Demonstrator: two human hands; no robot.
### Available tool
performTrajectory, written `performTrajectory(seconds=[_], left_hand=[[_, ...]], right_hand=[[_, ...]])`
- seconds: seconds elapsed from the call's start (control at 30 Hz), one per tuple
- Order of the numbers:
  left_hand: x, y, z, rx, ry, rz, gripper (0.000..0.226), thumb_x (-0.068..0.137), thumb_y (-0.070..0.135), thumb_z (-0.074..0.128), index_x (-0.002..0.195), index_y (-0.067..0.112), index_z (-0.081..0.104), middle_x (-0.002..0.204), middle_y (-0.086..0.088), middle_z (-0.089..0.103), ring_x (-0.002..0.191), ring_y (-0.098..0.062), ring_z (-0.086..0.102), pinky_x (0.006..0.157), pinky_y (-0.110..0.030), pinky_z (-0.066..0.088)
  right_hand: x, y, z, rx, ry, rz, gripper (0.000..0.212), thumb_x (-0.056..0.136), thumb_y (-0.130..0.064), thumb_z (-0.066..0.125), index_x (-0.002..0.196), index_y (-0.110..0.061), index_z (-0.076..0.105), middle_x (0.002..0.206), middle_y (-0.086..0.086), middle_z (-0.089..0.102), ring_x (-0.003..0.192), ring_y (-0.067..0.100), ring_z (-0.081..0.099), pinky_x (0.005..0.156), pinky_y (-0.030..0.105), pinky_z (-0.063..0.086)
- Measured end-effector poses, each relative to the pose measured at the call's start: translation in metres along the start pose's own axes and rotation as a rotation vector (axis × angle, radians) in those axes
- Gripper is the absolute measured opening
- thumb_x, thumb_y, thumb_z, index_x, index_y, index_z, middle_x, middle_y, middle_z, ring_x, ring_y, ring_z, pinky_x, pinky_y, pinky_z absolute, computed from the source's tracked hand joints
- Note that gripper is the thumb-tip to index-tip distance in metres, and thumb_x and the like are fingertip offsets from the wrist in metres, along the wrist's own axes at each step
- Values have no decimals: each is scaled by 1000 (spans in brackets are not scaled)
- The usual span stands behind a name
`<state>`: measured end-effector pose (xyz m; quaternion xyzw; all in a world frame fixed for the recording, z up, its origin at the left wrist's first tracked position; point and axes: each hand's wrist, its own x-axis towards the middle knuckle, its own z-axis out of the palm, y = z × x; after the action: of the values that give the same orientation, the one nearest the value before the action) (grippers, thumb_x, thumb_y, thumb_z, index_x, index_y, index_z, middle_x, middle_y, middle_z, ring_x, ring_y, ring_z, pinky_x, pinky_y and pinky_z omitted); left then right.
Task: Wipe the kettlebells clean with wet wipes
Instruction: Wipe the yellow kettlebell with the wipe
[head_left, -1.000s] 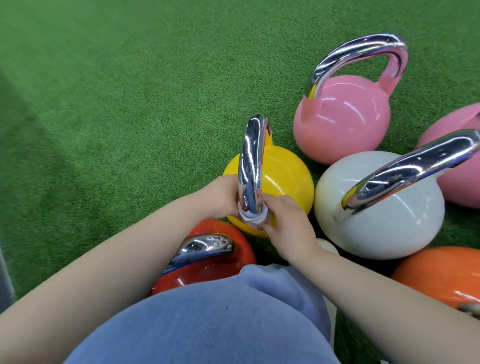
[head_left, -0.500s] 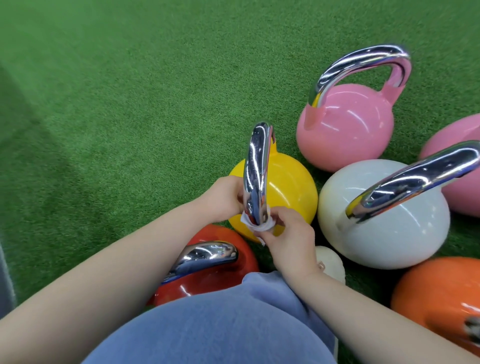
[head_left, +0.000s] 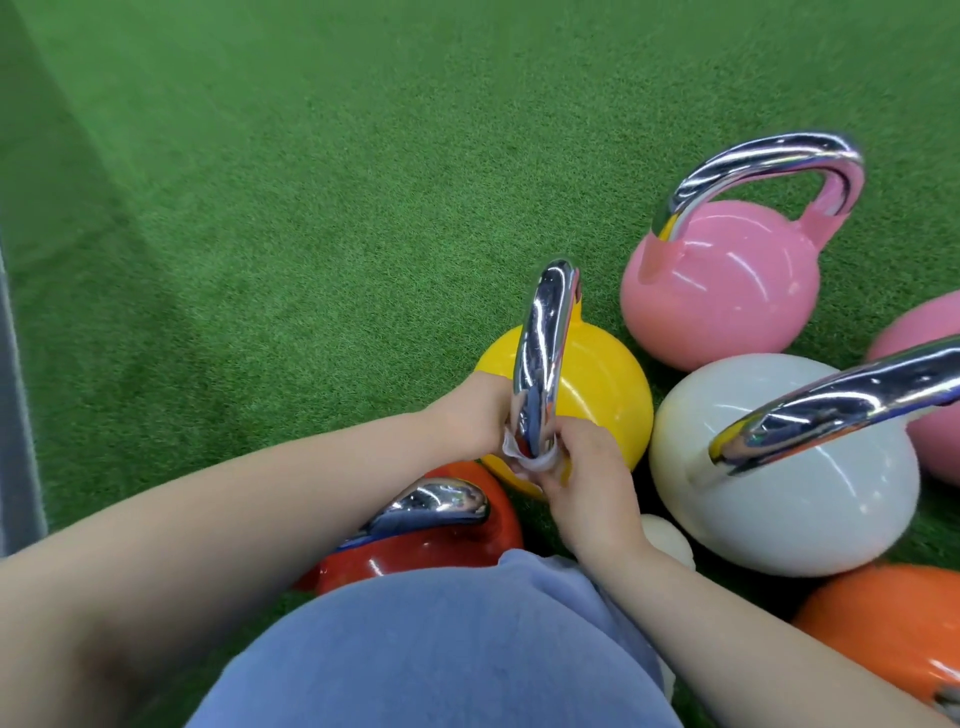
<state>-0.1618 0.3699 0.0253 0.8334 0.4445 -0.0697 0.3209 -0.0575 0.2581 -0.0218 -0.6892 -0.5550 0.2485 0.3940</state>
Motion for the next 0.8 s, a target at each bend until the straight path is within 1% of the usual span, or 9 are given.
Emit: performTrajectory(seconds=[0.07,0.17,0.27,0.37,0.5,0.6,0.67,0.73,0.8], left_hand=[[-1,0,-2,25,2,18,38,77,-10,57,49,9,39,54,-1,39,66,-9,37,49,-16,28],[-3,4,-8,4,104,81,53,72,-18,49,48,22,24,51,12,29,60,-7,33,46,-12,24],[-2,7,-13,68,163,77,53,74,-16,47,48,22,22,50,12,25,50,-1,23,43,-11,27],[-1,10,-14,286,85,-58,40,78,-4,49,49,16,30,51,3,32,59,-18,39,47,-24,29],[0,16,-7,403,-108,-205,17,79,19,64,68,11,55,57,0,45,66,-23,52,57,-24,38],[-5,20,-5,363,-187,-197,34,74,40,74,85,9,66,57,0,48,71,-23,59,67,-28,48],[-9,18,-1,379,-236,-179,54,70,56,72,96,9,66,67,-1,58,78,-23,60,73,-28,49],[-8,17,3,426,-233,-165,60,67,63,69,101,14,65,92,-4,66,91,-24,61,72,-27,45],[-4,15,5,451,-208,-174,47,75,52,69,99,12,64,102,-6,66,97,-25,61,71,-28,44]], right_hand=[[0,5,9,-86,40,-72,33,73,-16,77,84,-25,48,84,-2,55,81,23,49,63,26,30],[4,7,17,-229,124,-111,56,61,-18,86,80,-28,34,77,1,50,69,24,47,58,29,30],[5,9,25,-281,234,-113,52,60,-29,87,78,-21,40,71,3,49,66,23,44,58,30,27],[5,12,28,-260,271,-111,50,63,-34,85,76,-19,40,71,2,46,69,17,34,60,28,25],[1,13,14,-112,151,-199,33,72,-46,63,80,-20,44,76,-6,45,73,13,37,61,20,21],[1,22,-3,-113,-57,-155,26,71,-22,67,93,-11,59,88,2,58,86,21,52,65,21,29],[5,27,-15,-173,-94,-60,33,66,-8,75,95,-6,60,92,7,57,87,29,54,63,25,28],[8,25,-21,-283,-42,22,40,58,-10,80,91,-8,57,88,7,53,83,30,53,62,28,28],[7,18,-22,-414,-2,48,43,54,-19,84,81,-13,51,78,5,51,72,31,51,56,29,29]])
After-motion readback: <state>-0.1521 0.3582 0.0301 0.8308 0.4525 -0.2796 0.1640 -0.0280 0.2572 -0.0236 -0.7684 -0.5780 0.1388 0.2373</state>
